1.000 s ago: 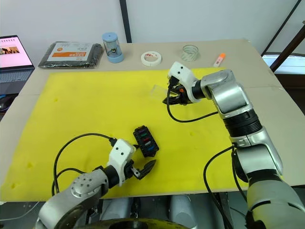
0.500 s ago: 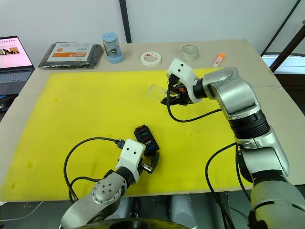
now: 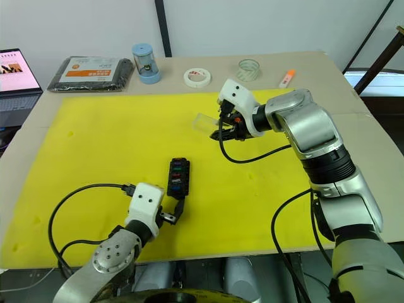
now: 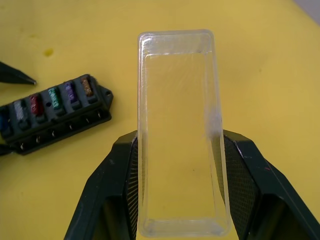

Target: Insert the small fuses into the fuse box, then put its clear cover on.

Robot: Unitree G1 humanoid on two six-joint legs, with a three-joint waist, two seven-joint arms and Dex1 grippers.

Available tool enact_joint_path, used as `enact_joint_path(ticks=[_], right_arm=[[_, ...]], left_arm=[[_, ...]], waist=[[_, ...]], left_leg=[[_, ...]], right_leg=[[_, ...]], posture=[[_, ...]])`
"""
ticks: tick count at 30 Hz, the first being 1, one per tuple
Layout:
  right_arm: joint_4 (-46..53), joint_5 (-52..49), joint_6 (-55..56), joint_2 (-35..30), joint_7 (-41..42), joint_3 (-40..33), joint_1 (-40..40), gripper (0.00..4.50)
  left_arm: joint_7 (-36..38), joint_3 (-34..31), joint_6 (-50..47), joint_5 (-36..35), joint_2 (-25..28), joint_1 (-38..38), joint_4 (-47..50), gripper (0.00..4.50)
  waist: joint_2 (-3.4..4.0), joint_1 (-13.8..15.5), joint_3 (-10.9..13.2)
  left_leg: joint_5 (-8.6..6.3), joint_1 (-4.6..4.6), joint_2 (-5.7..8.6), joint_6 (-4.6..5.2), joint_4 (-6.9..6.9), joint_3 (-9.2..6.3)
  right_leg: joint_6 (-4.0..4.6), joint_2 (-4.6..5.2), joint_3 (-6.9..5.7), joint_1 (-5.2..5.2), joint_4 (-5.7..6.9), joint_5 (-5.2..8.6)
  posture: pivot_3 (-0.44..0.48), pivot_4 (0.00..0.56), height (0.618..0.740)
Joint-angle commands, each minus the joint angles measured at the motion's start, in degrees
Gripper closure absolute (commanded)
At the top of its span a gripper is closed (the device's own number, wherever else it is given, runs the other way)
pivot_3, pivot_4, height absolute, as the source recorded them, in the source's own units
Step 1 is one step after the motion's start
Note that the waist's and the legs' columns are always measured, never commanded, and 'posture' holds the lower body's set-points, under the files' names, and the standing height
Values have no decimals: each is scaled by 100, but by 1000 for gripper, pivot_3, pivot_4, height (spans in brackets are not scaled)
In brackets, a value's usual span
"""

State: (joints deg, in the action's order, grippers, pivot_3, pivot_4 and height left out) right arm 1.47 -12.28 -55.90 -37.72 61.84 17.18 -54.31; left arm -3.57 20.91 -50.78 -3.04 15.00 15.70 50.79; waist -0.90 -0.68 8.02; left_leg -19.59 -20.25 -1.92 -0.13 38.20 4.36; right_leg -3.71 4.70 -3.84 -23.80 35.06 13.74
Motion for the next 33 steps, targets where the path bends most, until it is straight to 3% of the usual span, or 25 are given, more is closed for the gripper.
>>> enact_joint_path(ticks=[1,12,20,33], right_arm=[[253,-117,-3,-3,-97,-147,-29,2625],[234,-196,33,16,-291,-130,-72,2625],[237,-225,46,-19,-298,-123,-116,2625],[175,-225,120,8,-268,-61,-204,2625]], left_arm=[[253,-93,50,-58,8,-148,-40,0],[551,72,118,-160,-535,-674,-804,0],[683,356,53,-282,-553,-244,-510,0],[325,540,316,57,-1097,-598,-1174,0]], waist=[[0,5,0],[0,33,-1],[0,28,-1],[2,117,-2]], left_leg=[[0,-1,0,0,0,0],[0,-2,9,0,2,0],[-2,-2,10,4,2,0],[-4,-1,19,8,4,2]], right_leg=[[0,0,0,0,-1,0],[-2,9,-1,4,-1,-1],[-3,12,-1,6,-2,-1],[-3,23,-5,9,-8,-1]], posture=[[0,150,740],[0,150,740],[0,150,740],[0,150,740]])
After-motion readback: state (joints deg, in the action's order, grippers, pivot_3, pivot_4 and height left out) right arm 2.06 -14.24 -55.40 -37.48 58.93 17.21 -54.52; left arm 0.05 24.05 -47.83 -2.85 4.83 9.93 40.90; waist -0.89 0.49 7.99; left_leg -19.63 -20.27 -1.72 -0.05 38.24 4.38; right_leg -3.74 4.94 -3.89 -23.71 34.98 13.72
